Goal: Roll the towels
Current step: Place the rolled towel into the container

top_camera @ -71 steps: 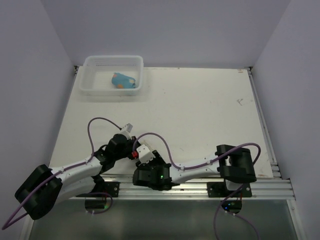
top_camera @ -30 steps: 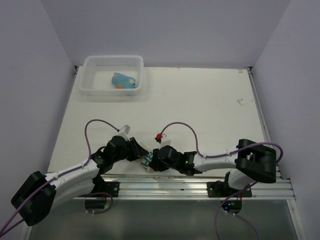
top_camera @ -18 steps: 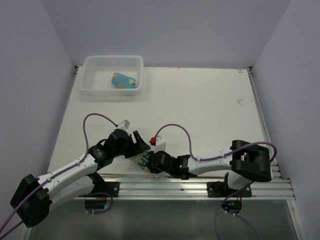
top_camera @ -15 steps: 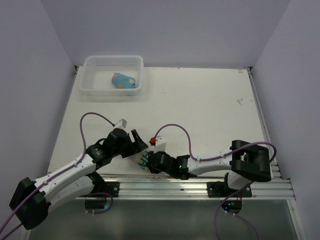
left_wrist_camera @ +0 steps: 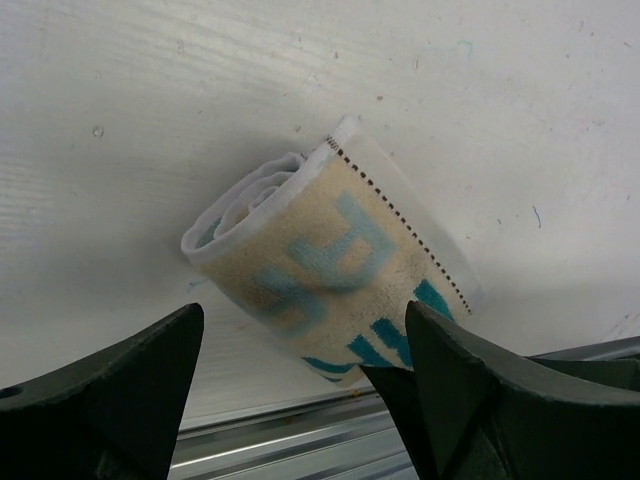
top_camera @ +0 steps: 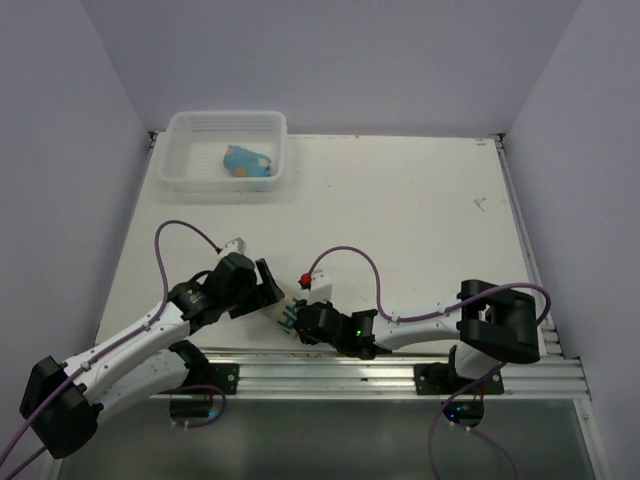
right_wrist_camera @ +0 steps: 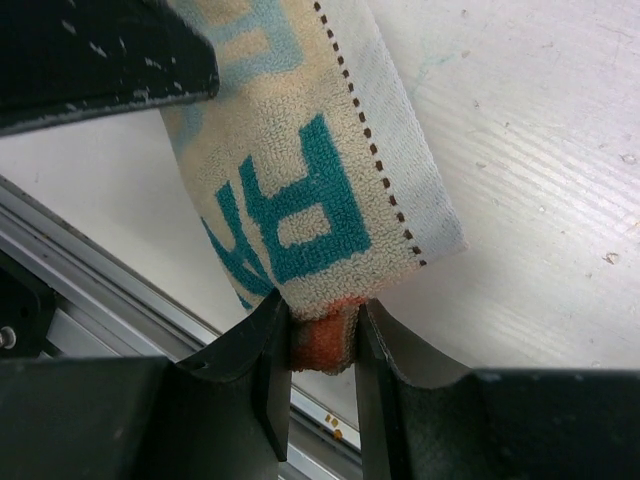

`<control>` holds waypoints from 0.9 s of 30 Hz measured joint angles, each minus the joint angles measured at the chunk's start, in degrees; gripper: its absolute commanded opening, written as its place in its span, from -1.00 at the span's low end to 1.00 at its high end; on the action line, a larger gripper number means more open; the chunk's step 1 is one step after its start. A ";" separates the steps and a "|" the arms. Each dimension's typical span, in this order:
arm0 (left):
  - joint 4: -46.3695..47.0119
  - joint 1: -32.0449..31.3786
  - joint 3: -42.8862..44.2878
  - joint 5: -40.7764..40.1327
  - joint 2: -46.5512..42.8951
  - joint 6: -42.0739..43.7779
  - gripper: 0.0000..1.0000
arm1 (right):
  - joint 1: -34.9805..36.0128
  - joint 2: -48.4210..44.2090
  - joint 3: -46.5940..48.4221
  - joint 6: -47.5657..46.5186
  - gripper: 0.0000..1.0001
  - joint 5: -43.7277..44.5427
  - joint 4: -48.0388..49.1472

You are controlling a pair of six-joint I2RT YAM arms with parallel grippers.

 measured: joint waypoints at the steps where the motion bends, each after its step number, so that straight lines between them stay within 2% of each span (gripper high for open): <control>1: 0.02 0.00 -0.57 0.31 -0.35 -0.15 0.78 | 0.00 0.11 0.04 0.00 -0.84 0.02 0.04; 3: 0.17 0.00 -1.66 0.74 -0.72 -0.37 0.82 | 0.00 0.74 0.37 0.02 -0.85 0.13 0.26; 5: 0.50 0.00 -2.54 1.07 -0.76 -1.14 0.98 | 0.00 1.55 1.01 0.02 -0.85 0.42 0.72; 6: 0.87 0.00 -2.84 1.25 -0.76 -1.31 0.99 | 0.00 1.86 1.25 0.00 -0.85 0.52 1.01; 19: 6.78 -0.07 -3.08 1.11 5.84 -3.67 0.99 | 0.90 2.89 1.68 0.04 -0.92 1.97 2.62; 27: 8.33 -0.07 -3.56 -0.26 6.60 -6.29 0.95 | 2.43 4.37 1.46 0.04 -0.92 4.24 5.92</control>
